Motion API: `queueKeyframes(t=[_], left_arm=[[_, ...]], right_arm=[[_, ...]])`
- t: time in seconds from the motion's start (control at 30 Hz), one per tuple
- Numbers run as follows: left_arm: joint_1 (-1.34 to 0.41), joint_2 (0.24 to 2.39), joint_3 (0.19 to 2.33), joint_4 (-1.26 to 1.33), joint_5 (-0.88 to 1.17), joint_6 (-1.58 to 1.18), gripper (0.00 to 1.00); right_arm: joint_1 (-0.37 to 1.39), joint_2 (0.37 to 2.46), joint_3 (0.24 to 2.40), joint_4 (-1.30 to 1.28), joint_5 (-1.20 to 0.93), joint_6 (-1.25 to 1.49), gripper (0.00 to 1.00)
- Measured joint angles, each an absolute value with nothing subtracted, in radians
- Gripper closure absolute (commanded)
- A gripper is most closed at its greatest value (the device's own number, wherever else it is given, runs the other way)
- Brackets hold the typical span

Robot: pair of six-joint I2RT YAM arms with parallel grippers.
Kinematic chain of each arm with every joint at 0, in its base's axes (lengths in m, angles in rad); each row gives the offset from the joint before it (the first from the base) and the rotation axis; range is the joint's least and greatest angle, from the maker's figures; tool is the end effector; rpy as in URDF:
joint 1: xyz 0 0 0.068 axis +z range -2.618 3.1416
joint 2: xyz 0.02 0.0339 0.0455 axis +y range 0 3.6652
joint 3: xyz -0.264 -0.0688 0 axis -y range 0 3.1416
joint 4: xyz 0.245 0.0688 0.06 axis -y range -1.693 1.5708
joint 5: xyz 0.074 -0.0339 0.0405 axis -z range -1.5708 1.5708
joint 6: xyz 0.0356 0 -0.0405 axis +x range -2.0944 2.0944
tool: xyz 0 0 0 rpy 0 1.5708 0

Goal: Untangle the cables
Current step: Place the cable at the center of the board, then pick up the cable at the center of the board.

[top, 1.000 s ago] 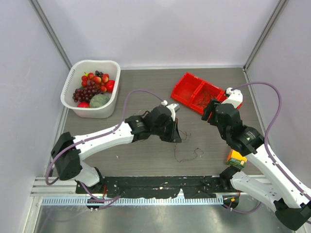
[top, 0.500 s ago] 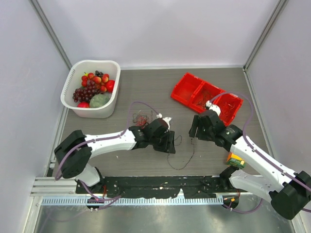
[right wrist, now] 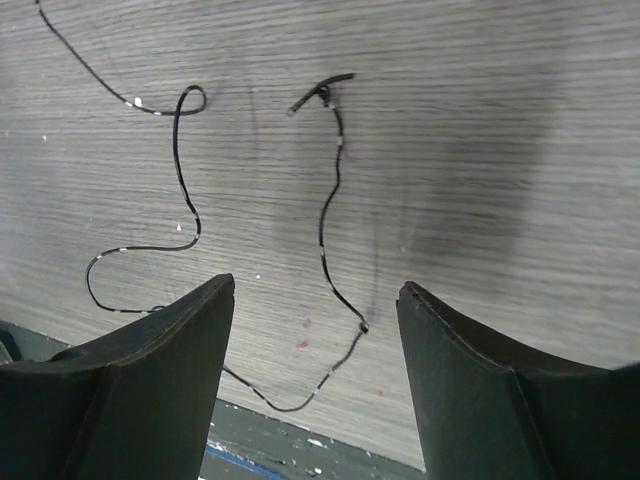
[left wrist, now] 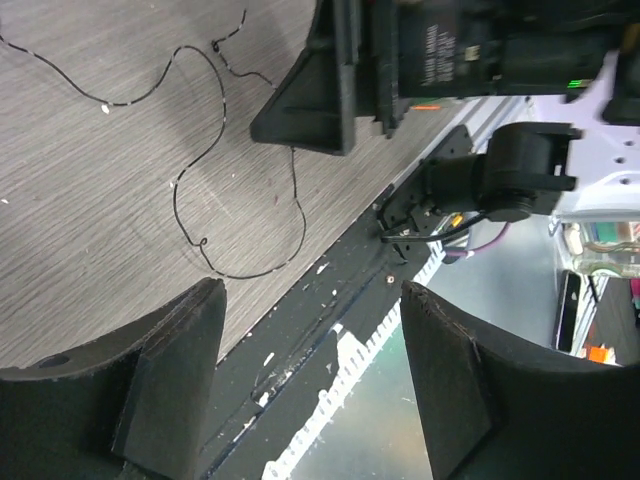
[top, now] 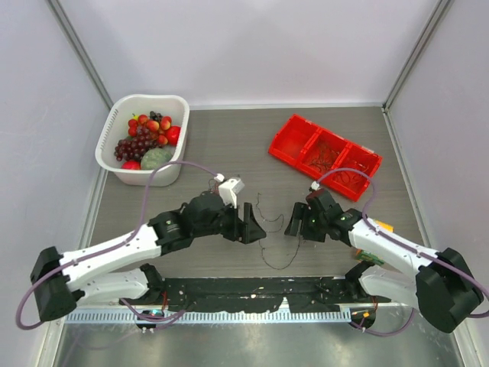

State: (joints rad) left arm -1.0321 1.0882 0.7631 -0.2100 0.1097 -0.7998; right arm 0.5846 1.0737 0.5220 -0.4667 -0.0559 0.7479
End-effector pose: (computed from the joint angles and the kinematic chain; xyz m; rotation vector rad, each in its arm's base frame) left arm 0.1213 -0.2105 0.2702 0.3448 2.3218 -1.1386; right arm 0.1588 0.1074 0.1750 0.1983 2.6845 0.5307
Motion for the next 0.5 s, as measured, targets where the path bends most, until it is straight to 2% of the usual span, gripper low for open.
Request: queueKeyframes(t=[0.27, 0.5], left_arm=[[-1.032, 0.821, 0.732, -0.292, 0.035, -0.801, 0.23], [-1.032, 0.721, 0.681, -0.313, 0.001, -0.826, 0.24]], right_arm=[[0.585, 1.184, 0.479, -0.212, -0.132, 0.715, 0.31], [0.585, 1.259, 0.496, -0.109, -0.139, 0.765, 0.34]])
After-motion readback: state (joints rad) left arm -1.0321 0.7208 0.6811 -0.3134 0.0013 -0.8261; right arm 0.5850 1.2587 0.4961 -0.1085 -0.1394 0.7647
